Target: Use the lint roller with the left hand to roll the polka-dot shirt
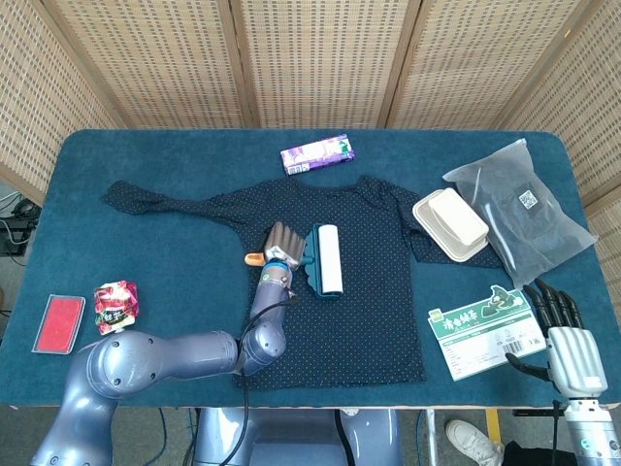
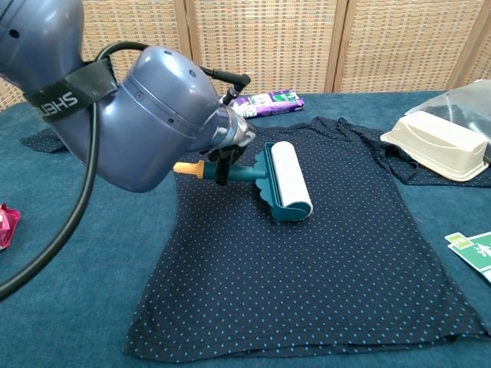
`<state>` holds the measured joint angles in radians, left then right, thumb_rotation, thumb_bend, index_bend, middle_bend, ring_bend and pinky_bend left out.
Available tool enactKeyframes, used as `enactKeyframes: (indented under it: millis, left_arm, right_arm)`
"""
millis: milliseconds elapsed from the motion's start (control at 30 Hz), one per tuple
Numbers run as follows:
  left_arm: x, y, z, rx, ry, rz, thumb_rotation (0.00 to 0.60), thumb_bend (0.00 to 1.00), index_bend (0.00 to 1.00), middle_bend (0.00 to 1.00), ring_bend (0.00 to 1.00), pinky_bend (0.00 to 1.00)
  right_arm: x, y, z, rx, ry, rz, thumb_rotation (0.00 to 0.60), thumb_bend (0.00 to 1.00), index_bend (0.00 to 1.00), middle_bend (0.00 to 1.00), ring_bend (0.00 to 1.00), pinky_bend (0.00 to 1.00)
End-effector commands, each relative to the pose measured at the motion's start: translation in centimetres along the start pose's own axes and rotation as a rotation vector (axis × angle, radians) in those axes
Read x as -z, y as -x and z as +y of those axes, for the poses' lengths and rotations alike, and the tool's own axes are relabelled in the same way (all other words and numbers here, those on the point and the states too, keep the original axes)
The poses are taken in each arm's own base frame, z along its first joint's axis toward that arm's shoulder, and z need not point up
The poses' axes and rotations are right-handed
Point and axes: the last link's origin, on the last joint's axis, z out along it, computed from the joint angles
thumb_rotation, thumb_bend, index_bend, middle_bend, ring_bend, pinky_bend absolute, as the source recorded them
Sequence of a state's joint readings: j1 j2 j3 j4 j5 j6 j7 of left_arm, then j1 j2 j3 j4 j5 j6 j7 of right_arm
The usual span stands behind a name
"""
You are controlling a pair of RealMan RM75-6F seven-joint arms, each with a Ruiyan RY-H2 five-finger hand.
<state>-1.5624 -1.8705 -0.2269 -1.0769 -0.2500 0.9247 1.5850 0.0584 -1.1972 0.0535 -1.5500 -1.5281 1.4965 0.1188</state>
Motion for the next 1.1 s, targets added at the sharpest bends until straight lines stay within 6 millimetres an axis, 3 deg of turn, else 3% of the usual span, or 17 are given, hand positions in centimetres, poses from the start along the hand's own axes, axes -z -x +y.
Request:
enactKeyframes:
  millis: [33,367,667,867,1100]
  left_arm:
    - [0.1,0.2,-0.1,-0.004,-0.007,-0.007,0.6,0.8,0.89,0.87,0.7,0.68]
    - [1.7,4.3,-5.1,-0.053,-0.051,-0.042,0.6,0.8,0.89,0.87,0.7,0.68]
    - [2.7,6.8,-8.3,-0.042,-0.073,-0.05,0.6,0.8,0.89,0.87,0.7,0.68]
    - [2.6,6.8,-8.2,-0.029,-0.07,-0.034,0.6,0.8,0.89,0.87,0.7,0.68]
    - [2.1,4.8,-4.7,-0.021,-0.027,-0.012,0.6,0.8,0.89,0.87,0.7,0.68]
  right_arm:
    - [0.0,0.1,0.0,-0.001,0.002,-0.003,0.6,0.11,0.0,0.0,0.0,0.0]
    - [0.3,0.2,-0.6,0.008,-0.02,-0.009,0.6,0.11,0.0,0.0,0.0,0.0]
    - [0.6,0.3,-1.2,0.007,-0.037,-0.012,0.6,0.11,0.0,0.0,0.0,0.0]
    - [0.6,0.2,-1.3,0.006,-0.04,-0.011,0.6,0.11,0.0,0.0,0.0,0.0]
    - [0.5,0.1,-1.0,0.001,-0.03,-0.009,0.6,0.11,0.0,0.0,0.0,0.0]
